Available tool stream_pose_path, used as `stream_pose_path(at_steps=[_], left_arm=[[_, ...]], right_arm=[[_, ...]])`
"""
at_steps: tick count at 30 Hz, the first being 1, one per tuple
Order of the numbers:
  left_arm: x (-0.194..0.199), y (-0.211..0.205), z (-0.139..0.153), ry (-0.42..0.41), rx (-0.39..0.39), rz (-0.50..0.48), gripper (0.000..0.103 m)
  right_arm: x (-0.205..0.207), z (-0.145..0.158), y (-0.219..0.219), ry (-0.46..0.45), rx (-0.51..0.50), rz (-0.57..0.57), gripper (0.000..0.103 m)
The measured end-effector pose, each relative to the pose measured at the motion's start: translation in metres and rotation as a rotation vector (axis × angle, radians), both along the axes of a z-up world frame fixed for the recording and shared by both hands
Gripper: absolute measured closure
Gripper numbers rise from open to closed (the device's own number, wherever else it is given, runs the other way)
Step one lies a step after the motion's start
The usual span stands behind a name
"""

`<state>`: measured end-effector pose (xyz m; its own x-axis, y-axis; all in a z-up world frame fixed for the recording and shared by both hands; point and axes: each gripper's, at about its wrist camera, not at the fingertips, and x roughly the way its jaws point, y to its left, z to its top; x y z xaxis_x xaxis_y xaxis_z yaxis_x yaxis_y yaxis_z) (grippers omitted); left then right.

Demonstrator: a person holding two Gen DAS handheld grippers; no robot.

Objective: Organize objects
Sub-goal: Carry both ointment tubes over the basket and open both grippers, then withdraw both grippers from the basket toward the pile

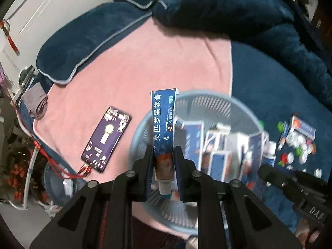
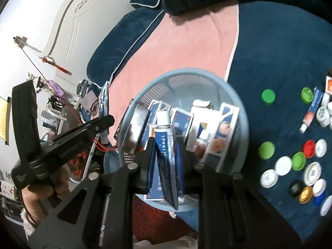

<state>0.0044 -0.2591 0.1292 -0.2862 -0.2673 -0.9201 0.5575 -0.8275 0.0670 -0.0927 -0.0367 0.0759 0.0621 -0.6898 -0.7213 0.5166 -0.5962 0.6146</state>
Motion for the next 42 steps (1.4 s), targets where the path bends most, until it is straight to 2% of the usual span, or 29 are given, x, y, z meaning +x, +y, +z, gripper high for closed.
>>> stream_pose_path(at_steps=[1, 2, 4, 5, 7, 9, 14, 42], left_arm=[[0.001, 0.001, -0.004, -0.027, 0.001, -0.008, 0.067], [0.002, 0.001, -0.007, -0.044, -0.002, -0.015, 0.041], [0.002, 0.005, -0.009, -0.068, -0.015, -0.038, 0.02], [0.002, 0.008, -0.009, -0.072, -0.025, -0.048, 0.02], [0.001, 0.011, -0.007, -0.081, -0.056, -0.055, 0.017], [0.0, 0.013, -0.006, -0.088, -0.081, -0.055, 0.016], [0.001, 0.013, -0.002, -0.091, -0.098, -0.048, 0.009], [0.0, 0.018, 0.003, -0.101, -0.133, -0.057, 0.008]], right_arm=[[0.001, -0.002, -0.002, -0.009, 0.01, 0.005, 0.082], [0.002, -0.003, -0.004, -0.019, 0.024, 0.014, 0.082], [0.004, -0.002, -0.003, -0.003, 0.037, 0.023, 0.077], [0.004, 0.0, -0.002, 0.02, 0.049, 0.02, 0.071], [0.006, 0.006, 0.002, 0.086, 0.079, 0.008, 0.024], [0.007, 0.012, 0.008, 0.144, 0.097, -0.016, 0.0], [0.005, 0.016, 0.018, 0.214, 0.151, -0.031, 0.0], [0.006, 0.005, 0.023, 0.164, 0.196, -0.01, 0.0]])
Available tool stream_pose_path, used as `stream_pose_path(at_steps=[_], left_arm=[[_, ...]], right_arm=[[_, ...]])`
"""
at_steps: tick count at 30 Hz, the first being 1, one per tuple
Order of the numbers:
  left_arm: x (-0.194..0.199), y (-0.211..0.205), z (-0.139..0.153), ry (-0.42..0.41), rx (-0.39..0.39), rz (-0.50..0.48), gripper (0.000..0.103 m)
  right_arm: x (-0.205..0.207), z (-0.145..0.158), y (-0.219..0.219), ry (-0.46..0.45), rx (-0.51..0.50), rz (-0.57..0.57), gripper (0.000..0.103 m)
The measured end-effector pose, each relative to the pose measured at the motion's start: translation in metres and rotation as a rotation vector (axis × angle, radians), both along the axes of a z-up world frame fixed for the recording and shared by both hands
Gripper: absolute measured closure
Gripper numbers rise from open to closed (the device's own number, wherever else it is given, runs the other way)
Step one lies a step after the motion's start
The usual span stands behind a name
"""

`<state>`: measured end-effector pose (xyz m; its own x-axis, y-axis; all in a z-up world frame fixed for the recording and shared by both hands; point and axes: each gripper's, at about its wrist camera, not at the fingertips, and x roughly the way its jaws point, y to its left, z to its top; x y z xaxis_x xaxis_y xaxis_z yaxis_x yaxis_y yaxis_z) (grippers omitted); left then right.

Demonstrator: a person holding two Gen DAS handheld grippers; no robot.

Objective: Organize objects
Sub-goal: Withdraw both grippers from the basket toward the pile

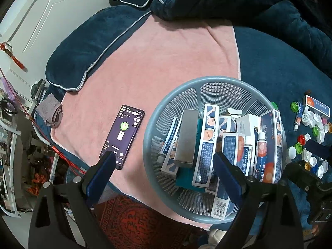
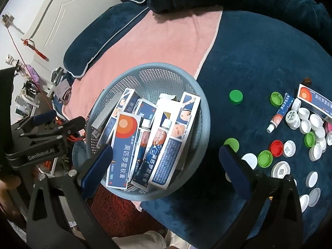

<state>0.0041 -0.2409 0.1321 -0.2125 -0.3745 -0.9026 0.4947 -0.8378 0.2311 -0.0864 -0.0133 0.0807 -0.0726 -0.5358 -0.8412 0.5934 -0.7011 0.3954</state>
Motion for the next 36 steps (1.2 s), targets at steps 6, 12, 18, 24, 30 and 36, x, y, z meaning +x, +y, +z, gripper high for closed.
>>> stream_pose_path(at_steps=[6, 12, 18, 24, 30, 36], left_arm=[[-0.001, 0.001, 0.001, -0.002, 0.0, 0.001, 0.008], [-0.001, 0.002, 0.001, -0.005, -0.002, -0.002, 0.008], [-0.002, 0.003, 0.002, -0.006, -0.003, -0.005, 0.008], [-0.006, 0.008, 0.0, -0.014, -0.007, -0.014, 0.008], [-0.016, 0.021, -0.004, -0.025, -0.009, -0.034, 0.008], [-0.035, 0.046, -0.009, -0.04, -0.006, -0.088, 0.008]], right_arm=[[0.001, 0.0, -0.001, 0.001, 0.005, 0.004, 0.0], [0.001, -0.002, -0.001, -0.001, 0.013, 0.001, 0.0], [0.001, -0.004, 0.001, -0.003, 0.022, -0.001, 0.0], [0.0, -0.005, 0.004, -0.005, 0.027, -0.003, 0.0], [-0.005, -0.011, 0.016, -0.013, 0.034, -0.022, 0.0], [-0.021, -0.019, 0.039, -0.039, 0.036, -0.075, 0.0]])
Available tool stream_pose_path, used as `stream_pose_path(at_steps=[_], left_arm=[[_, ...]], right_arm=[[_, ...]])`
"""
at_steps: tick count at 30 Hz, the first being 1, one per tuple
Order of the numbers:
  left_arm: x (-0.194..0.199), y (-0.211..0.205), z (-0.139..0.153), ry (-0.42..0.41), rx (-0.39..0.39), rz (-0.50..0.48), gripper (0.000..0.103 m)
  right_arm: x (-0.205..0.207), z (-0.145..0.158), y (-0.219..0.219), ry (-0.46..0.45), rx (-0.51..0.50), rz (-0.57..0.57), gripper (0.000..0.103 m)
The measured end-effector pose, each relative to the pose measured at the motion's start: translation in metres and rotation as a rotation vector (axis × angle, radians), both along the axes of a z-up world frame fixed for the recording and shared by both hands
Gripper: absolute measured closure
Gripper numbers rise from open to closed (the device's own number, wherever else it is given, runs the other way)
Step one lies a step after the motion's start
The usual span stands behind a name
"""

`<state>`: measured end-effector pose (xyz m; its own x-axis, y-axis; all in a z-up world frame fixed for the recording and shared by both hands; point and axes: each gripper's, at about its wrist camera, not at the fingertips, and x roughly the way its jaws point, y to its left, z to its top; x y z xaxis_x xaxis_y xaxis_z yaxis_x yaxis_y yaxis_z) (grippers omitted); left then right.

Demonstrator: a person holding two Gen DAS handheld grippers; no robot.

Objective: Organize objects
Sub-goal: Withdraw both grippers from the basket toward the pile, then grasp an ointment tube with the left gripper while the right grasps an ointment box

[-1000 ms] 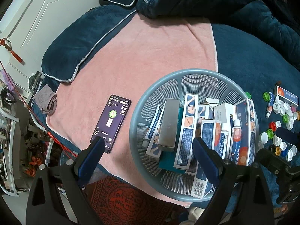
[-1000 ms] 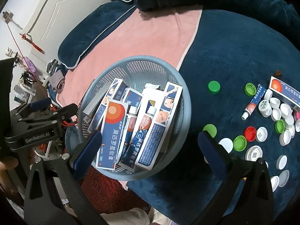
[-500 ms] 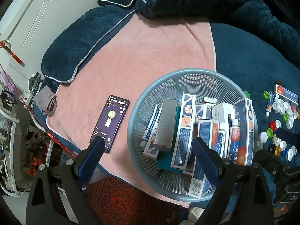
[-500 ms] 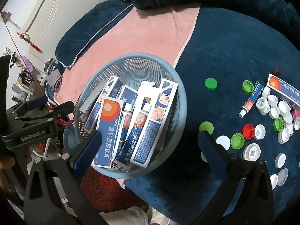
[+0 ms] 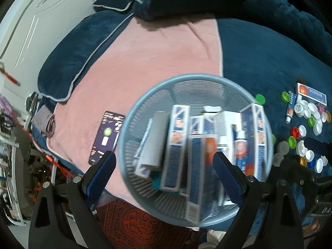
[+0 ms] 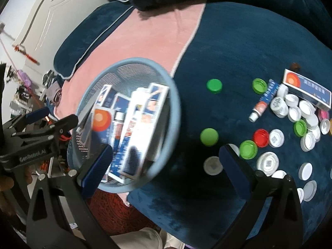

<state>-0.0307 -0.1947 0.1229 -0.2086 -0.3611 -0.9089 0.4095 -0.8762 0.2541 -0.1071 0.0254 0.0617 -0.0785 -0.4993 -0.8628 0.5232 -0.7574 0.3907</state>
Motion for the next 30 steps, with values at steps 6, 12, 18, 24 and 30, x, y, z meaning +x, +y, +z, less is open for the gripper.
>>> stream_pose_path(at_steps=[6, 12, 18, 24, 30], left_arm=[[-0.023, 0.031, -0.009, -0.014, -0.002, -0.06, 0.008], [-0.051, 0.065, -0.024, -0.034, 0.016, -0.114, 0.008], [-0.081, 0.11, -0.039, -0.037, 0.039, -0.191, 0.008], [-0.116, 0.155, -0.063, -0.062, 0.031, -0.275, 0.008], [-0.144, 0.175, -0.088, -0.072, 0.083, -0.302, 0.013]], right_arm=[[-0.02, -0.007, 0.035, -0.03, -0.012, -0.078, 0.0], [-0.042, -0.009, 0.074, -0.037, 0.002, -0.134, 0.0], [-0.066, -0.007, 0.115, -0.012, 0.038, -0.193, 0.0], [-0.092, -0.008, 0.155, -0.01, 0.043, -0.247, 0.0], [-0.113, -0.012, 0.173, -0.007, 0.051, -0.26, 0.0]])
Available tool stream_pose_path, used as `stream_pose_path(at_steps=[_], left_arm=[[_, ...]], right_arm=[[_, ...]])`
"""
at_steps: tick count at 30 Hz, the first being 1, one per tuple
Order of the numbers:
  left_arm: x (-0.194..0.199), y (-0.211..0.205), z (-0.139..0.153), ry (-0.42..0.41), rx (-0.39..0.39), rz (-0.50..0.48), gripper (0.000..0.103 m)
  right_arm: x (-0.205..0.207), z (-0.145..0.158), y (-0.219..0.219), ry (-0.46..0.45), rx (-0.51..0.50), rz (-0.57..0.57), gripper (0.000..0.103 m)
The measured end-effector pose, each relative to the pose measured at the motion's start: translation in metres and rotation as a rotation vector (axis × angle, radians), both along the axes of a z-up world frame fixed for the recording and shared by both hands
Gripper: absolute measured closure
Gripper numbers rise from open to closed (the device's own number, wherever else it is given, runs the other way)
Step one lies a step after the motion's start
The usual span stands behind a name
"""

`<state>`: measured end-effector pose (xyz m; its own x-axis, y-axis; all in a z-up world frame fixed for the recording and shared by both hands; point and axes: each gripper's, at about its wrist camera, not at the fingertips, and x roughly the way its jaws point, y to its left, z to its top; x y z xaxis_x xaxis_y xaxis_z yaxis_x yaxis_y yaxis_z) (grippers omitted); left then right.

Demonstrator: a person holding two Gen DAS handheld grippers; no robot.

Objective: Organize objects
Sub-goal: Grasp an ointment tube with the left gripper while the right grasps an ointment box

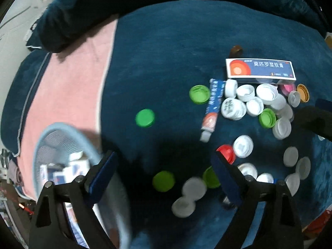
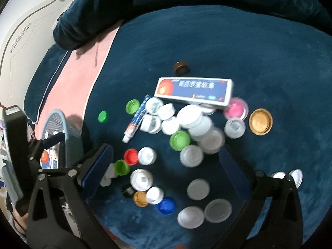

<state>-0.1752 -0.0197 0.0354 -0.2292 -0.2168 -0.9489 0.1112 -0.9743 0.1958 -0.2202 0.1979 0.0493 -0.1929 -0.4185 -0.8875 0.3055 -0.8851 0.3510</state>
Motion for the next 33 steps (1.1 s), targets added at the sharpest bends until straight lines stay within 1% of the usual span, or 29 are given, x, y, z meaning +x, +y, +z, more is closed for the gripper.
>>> stream_pose_path(at_steps=[2, 5, 9, 15, 18, 21, 24, 26, 27, 29, 30, 31, 33], left_arm=[[-0.008, 0.005, -0.01, -0.01, 0.018, -0.002, 0.016], [-0.018, 0.007, -0.024, -0.025, 0.053, 0.001, 0.017], [-0.03, 0.009, -0.041, -0.042, 0.074, 0.003, 0.019], [-0.043, 0.009, -0.054, -0.03, 0.101, 0.003, 0.023], [-0.046, 0.007, -0.058, -0.031, 0.109, 0.0, 0.025], [-0.051, 0.003, -0.063, -0.031, 0.134, 0.008, 0.027], [-0.055, 0.003, -0.065, -0.022, 0.152, 0.002, 0.03], [-0.057, 0.005, -0.066, -0.019, 0.16, -0.01, 0.038], [-0.058, 0.007, -0.067, -0.018, 0.163, -0.018, 0.04], [-0.058, 0.01, -0.068, -0.016, 0.153, -0.037, 0.044], [-0.058, 0.011, -0.068, -0.016, 0.159, -0.049, 0.047], [-0.058, 0.012, -0.067, -0.016, 0.168, -0.057, 0.054], [-0.056, 0.015, -0.065, -0.016, 0.173, -0.076, 0.062]], right_arm=[[-0.006, -0.002, 0.0, -0.001, -0.001, 0.008, 0.0], [-0.015, -0.005, 0.0, 0.0, 0.0, 0.019, 0.0], [-0.029, -0.01, -0.004, 0.014, 0.022, 0.049, 0.0], [-0.056, -0.016, -0.011, 0.099, 0.103, 0.116, 0.001], [-0.066, -0.022, -0.014, 0.118, 0.12, 0.153, 0.001], [-0.072, -0.032, -0.019, 0.118, 0.148, 0.19, 0.001], [-0.075, -0.042, -0.027, 0.127, 0.198, 0.231, 0.002], [-0.075, -0.048, -0.034, 0.141, 0.242, 0.267, 0.002], [-0.075, -0.051, -0.036, 0.147, 0.259, 0.284, 0.002], [-0.071, -0.057, -0.041, 0.15, 0.285, 0.32, 0.012], [-0.07, -0.06, -0.041, 0.141, 0.293, 0.336, 0.025], [-0.068, -0.064, -0.042, 0.132, 0.3, 0.351, 0.041], [-0.061, -0.066, -0.045, 0.148, 0.322, 0.382, 0.052]])
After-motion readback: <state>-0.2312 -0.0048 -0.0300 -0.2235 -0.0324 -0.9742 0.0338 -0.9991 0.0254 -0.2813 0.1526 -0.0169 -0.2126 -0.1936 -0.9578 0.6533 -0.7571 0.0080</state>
